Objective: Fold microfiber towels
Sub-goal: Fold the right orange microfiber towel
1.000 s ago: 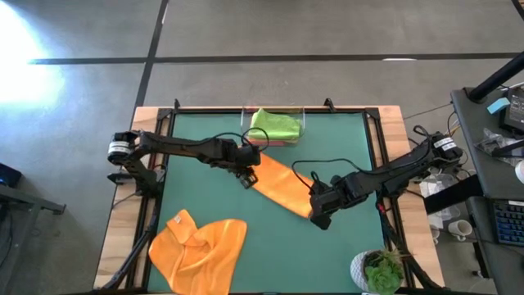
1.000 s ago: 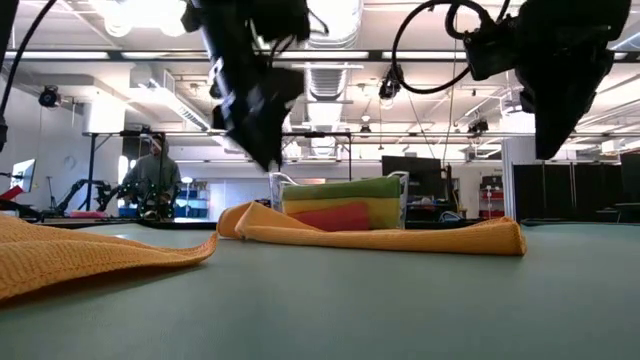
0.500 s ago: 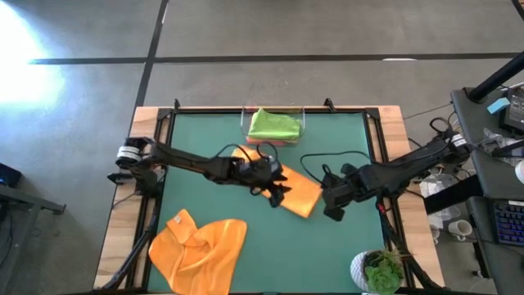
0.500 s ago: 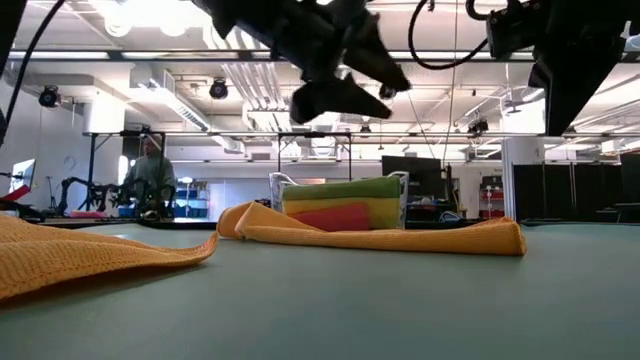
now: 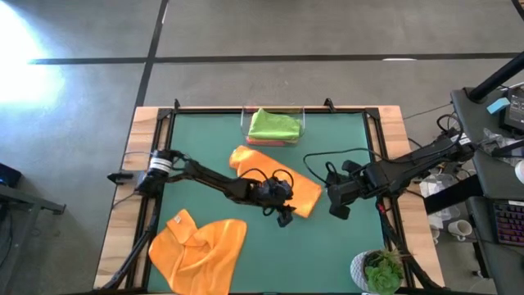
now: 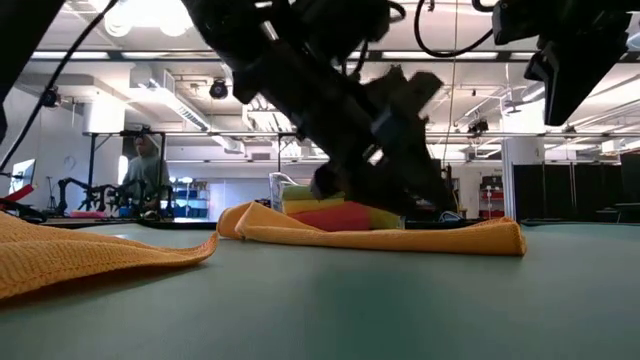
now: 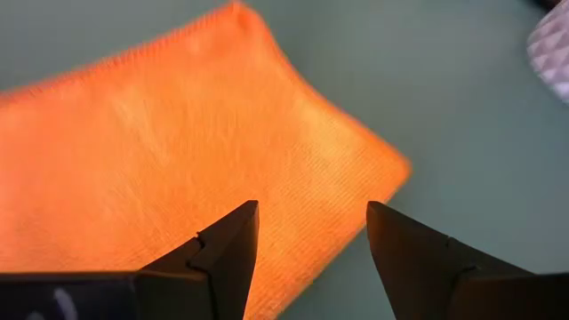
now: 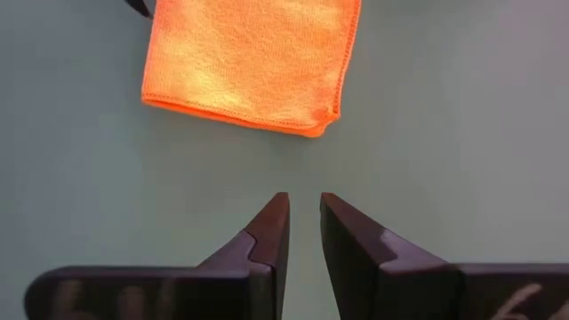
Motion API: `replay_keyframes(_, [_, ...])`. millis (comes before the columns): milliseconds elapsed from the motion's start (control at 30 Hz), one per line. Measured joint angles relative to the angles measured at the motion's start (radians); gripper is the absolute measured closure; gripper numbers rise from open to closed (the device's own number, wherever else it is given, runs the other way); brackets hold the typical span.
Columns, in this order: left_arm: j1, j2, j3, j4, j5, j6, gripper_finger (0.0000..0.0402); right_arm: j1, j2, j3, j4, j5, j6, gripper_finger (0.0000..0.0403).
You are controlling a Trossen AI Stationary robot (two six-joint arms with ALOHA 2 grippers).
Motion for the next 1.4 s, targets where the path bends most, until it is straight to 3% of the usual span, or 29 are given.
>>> replay_keyframes(267, [-0.003,0.052,0.032,-0.011,0.009,-0.024,0.0208,0.0,0.001,-0.018,0.0,0.001,-0.003,0.0344])
replay_keyframes(500, [-0.009,0.045,0.024,-0.12,0.022,-0.07,0.0208,0.0,0.0,-0.063,0.002,0.0,-0.001,0.0344])
replay_keyframes(800, [-0.045,0.016,0.024,-0.309,0.207,-0.074,0.0208,0.0,0.0,-0.108,0.007,0.0,0.0,0.0344])
replay_keyframes(967, [-0.085,-0.053,0.022,-0.527,0.305,0.006,0.0208,0.0,0.0,-0.14,0.03,-0.055,-0.011,0.0344])
replay_keyframes(1100, [-0.113,-0.114,0.021,-0.687,0.291,0.054,0.0208,0.0,0.001,-0.165,0.064,-0.076,-0.027,0.0344])
replay_keyframes(1400, [-0.198,-0.222,0.024,-0.664,0.254,0.05,0.0208,0.0,0.001,-0.18,0.344,-0.168,-0.218,0.0344])
